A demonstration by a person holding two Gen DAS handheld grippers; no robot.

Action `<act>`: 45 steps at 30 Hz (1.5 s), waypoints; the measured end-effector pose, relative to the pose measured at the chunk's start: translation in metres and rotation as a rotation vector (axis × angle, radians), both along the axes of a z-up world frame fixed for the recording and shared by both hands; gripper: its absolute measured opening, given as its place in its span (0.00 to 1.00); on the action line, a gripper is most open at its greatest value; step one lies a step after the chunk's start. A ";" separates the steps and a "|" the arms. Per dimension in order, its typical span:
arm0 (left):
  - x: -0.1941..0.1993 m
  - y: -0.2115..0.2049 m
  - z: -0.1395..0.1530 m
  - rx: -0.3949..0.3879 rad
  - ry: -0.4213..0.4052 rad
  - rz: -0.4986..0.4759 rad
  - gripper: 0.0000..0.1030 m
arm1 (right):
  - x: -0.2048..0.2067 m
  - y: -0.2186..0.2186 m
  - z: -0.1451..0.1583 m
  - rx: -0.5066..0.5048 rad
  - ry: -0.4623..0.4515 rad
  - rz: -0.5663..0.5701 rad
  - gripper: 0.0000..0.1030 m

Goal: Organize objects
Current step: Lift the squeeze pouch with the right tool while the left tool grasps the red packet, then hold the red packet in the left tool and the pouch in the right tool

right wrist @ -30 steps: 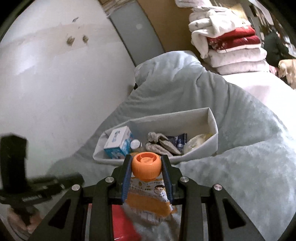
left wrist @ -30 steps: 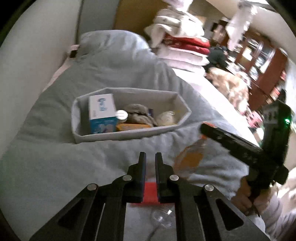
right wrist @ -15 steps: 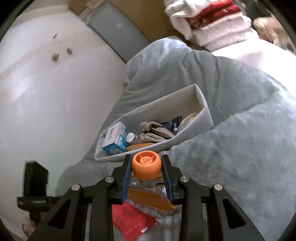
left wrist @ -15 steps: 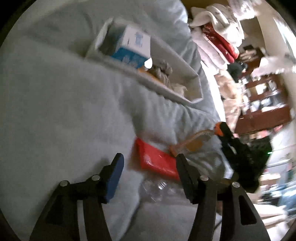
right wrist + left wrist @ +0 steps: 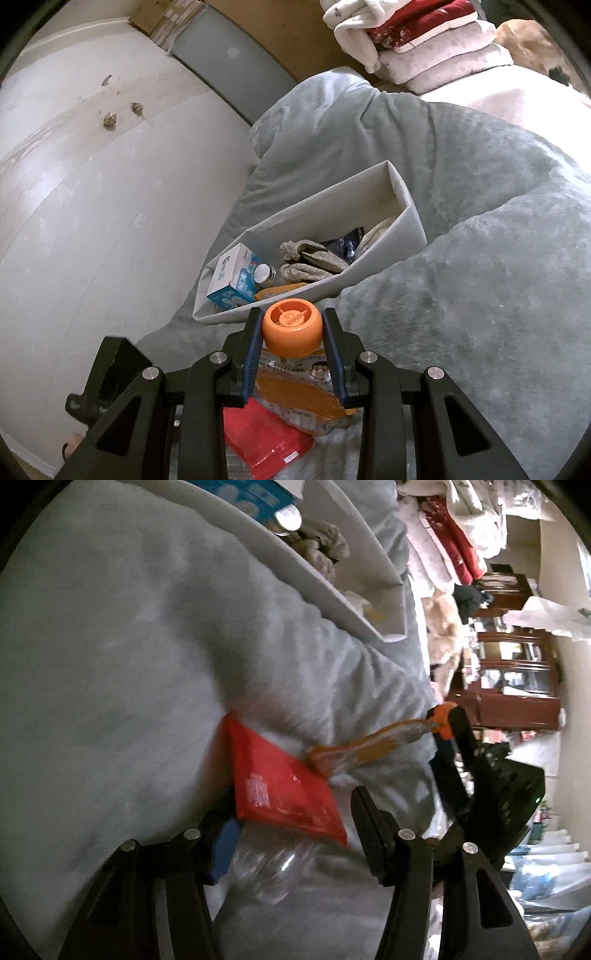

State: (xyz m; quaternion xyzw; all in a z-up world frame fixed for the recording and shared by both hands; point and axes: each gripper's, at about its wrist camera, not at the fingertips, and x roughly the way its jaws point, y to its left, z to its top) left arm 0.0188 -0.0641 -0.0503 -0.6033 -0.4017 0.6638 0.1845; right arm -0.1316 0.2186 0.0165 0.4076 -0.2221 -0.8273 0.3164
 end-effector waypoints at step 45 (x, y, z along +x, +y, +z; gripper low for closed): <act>0.004 0.056 0.034 -0.686 0.347 -0.222 0.30 | -0.004 -0.002 -0.009 0.000 -0.030 0.022 0.30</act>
